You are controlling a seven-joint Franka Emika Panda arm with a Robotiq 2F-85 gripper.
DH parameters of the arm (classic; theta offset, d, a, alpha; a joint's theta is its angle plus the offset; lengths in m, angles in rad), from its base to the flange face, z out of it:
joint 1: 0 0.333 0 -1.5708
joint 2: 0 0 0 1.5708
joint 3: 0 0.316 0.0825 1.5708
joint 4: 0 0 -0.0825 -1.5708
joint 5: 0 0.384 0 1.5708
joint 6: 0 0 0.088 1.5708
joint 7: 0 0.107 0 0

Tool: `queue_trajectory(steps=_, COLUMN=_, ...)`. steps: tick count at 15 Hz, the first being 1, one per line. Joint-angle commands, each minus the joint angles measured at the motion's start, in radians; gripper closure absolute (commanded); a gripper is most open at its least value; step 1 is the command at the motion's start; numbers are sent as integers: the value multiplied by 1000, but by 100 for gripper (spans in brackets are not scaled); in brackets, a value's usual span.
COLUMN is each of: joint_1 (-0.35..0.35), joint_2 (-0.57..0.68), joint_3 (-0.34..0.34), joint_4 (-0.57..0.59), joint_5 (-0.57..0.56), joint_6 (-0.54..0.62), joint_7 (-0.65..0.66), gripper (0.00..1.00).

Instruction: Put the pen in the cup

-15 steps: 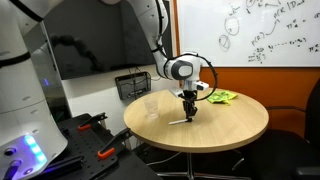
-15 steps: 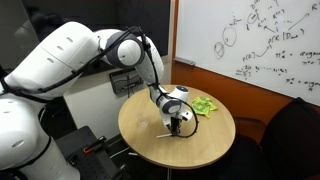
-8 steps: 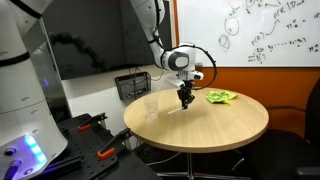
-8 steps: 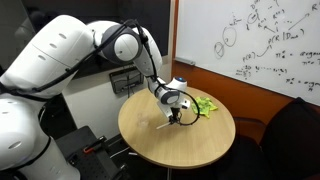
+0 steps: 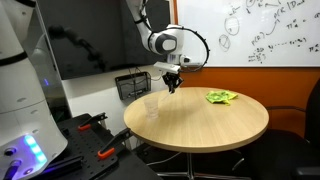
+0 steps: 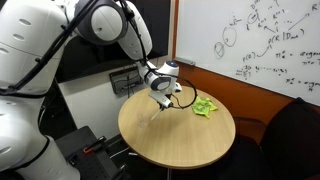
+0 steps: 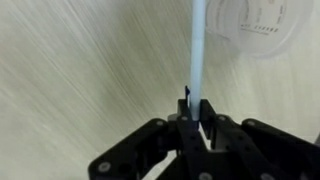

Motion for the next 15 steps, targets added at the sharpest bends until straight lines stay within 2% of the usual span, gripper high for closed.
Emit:
queue_trajectory(steps=1, joint_1=-116, joint_2=-78, joint_3=123, joint_4=-82, joint_5=91, joint_6=-28, joint_7=-260, gripper=96)
queue_trajectory(steps=4, joint_1=-187, joint_2=-96, joint_3=210, joint_4=-106, joint_5=182, joint_6=-58, joint_7=-481, gripper=96)
queue_trajectory(steps=8, joint_1=-218, joint_2=-111, joint_3=253, joint_4=-108, joint_5=289, joint_6=-147, joint_7=-767, gripper=96)
queue_trajectory(steps=9, joint_1=-142, joint_2=-88, joint_3=184, joint_4=-89, joint_5=281, joint_6=-100, joint_7=-682, gripper=96)
queue_trajectory(steps=10, joint_1=-138, joint_2=-90, joint_3=179, joint_4=-88, joint_5=296, joint_6=-109, joint_7=-702, gripper=83)
queue_trajectory(steps=13, joint_1=-119, joint_2=-86, joint_3=159, joint_4=-86, joint_5=291, joint_6=-107, joint_7=-699, gripper=83)
queue_trajectory(steps=14, joint_1=-117, joint_2=-86, joint_3=158, joint_4=-86, joint_5=291, joint_6=-107, joint_7=-699, gripper=96)
queue_trajectory(steps=15, joint_1=-130, joint_2=-77, joint_3=174, joint_4=-78, joint_5=312, joint_6=-115, joint_7=-733, gripper=96)
